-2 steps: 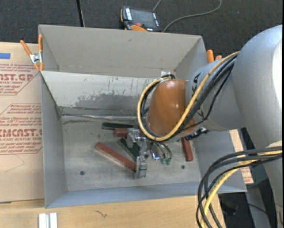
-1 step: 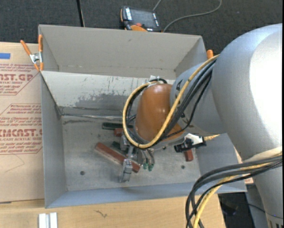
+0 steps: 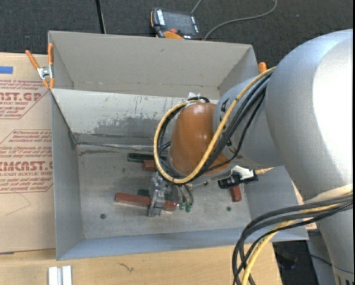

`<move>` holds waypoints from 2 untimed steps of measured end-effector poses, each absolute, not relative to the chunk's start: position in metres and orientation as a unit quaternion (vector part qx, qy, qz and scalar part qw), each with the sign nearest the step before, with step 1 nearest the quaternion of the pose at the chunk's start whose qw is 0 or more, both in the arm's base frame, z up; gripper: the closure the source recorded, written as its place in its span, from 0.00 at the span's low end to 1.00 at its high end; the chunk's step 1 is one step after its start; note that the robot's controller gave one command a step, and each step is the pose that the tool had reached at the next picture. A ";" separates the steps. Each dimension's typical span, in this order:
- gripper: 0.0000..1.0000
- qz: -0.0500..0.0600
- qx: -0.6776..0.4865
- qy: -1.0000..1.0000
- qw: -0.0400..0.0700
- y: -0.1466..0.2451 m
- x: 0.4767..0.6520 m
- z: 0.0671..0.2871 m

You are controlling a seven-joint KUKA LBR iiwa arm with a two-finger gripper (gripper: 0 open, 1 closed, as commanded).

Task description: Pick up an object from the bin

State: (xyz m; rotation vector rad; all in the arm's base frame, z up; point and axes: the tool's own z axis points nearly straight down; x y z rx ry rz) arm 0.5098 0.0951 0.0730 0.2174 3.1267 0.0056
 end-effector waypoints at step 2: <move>1.00 0.003 0.070 0.998 0.008 0.095 0.512 0.075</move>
Offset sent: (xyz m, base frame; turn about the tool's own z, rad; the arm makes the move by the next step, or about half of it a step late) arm 0.0000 0.0000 0.0000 0.0000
